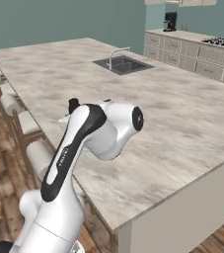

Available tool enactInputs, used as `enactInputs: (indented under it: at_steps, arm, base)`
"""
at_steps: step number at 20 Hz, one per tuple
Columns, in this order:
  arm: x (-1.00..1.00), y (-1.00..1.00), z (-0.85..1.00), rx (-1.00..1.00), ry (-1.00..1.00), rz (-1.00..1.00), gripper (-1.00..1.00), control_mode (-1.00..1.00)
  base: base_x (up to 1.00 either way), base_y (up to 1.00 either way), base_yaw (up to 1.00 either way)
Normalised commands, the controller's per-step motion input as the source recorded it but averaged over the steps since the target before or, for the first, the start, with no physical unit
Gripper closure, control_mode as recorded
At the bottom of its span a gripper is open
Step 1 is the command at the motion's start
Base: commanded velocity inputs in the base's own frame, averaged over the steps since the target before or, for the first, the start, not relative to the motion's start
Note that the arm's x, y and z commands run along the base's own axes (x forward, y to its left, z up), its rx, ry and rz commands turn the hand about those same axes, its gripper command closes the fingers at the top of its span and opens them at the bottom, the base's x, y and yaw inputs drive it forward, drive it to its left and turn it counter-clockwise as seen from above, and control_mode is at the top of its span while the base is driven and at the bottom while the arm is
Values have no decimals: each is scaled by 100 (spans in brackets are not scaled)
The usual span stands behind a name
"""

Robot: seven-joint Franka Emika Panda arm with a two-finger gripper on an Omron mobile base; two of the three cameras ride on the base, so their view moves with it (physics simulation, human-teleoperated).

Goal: Retrieve the shaker from the cabinet and place it next the steak on a plate on the dining table.

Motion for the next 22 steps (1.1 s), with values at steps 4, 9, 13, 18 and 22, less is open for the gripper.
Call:
enactInputs:
  at_steps: [4, 9, 13, 18, 22]
  arm:
    - [17, -38, -38, -1, -1, 27, 100, -100]
    - [0, -24, -49, 0, -1, 18, 100, -100]
    - [8, 0, -49, -1, -1, 7, 100, -100]
    - [5, 0, -54, 0, -12, 2, 100, -100]
    - [20, 0, -46, 0, -5, 0, 100, -100]
  base:
    - [0, 0, 0]
    - [0, 0, 0]
    - [0, 0, 0]
    - [0, 0, 0]
    - [0, 0, 0]
